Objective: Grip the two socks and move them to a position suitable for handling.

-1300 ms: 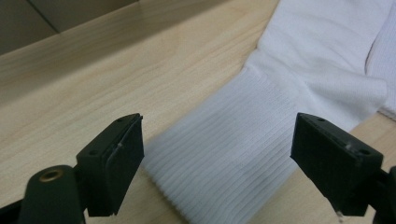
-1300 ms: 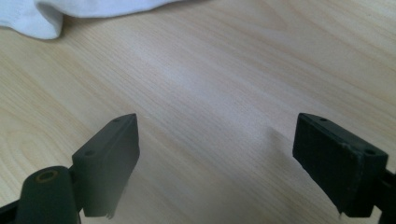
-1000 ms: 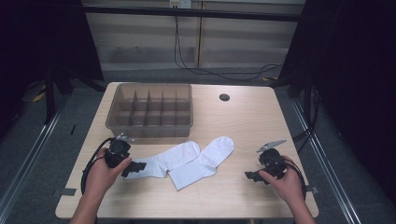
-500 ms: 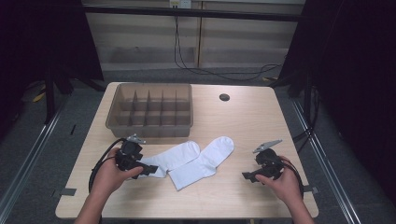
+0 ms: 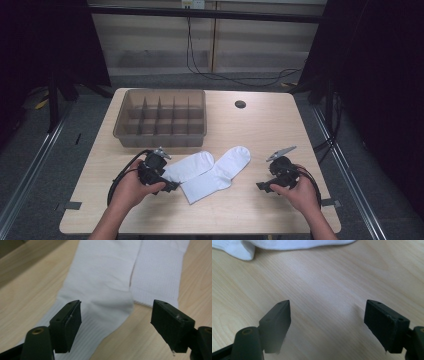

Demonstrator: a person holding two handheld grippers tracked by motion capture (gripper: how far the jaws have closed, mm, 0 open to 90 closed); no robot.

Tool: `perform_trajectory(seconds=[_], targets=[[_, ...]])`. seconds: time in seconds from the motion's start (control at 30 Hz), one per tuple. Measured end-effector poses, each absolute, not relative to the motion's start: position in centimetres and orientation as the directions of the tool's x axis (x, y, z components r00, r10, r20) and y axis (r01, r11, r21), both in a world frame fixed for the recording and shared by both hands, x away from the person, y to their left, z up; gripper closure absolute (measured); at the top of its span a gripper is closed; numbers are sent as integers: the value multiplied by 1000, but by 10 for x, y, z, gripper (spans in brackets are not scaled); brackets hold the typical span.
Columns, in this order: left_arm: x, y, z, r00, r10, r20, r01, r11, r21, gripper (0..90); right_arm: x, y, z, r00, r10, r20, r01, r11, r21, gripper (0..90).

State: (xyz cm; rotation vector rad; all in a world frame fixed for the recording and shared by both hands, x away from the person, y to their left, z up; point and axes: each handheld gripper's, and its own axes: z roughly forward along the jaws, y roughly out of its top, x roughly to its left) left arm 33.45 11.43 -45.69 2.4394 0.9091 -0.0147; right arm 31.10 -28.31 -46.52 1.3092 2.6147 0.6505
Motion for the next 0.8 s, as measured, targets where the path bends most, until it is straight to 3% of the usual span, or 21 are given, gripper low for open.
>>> perform_trajectory(seconds=[0.33,0.8], targets=[[330,89,-452,808,560,-182,572,-672,470,342,338,-270,-450,-616,784,74,720,523,456,324],[326,63,-457,837,515,-184,537,-713,451,438,381,-254,-455,-598,799,62,722,503,474,436]])
